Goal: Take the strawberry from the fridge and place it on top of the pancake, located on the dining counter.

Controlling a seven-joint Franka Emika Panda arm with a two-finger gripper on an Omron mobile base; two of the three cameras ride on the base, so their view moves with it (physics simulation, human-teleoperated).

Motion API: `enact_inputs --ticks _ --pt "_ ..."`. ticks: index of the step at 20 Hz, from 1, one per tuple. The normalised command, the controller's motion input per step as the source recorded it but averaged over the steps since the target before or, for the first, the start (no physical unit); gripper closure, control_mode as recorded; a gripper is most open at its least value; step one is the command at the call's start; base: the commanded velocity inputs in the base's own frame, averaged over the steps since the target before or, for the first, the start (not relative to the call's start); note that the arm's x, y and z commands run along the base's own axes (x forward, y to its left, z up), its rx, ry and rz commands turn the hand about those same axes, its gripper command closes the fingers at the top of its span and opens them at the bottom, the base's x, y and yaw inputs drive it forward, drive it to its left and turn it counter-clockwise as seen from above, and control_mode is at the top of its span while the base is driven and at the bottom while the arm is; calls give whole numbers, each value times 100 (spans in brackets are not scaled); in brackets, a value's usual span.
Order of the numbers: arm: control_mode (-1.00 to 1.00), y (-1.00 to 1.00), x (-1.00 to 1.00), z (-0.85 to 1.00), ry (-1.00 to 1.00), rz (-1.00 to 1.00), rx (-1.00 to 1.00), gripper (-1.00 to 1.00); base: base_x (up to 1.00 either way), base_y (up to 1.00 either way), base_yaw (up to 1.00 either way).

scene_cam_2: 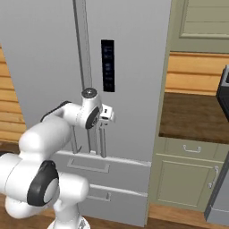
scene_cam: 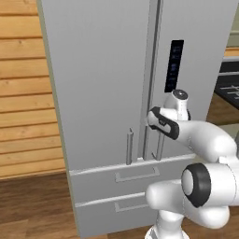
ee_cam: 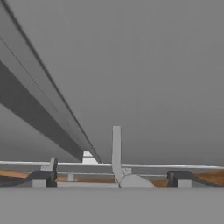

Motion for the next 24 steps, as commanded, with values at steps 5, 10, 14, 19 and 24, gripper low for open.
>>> enact_inputs --ticks 5,10,14,19,24 --pt "-100 -3 22 -38 1 0 0 -100 0 0 0" --pt "-100 2 22 -41 3 0 0 -100 0 0 0" --pt "-100 0 6 -25 0 0 0 100 0 0 0" --pt "-100 -14 -24 -13 0 0 2 100 0 0 0" --pt "-100 -45 -44 -11 1 0 10 100 0 0 0"
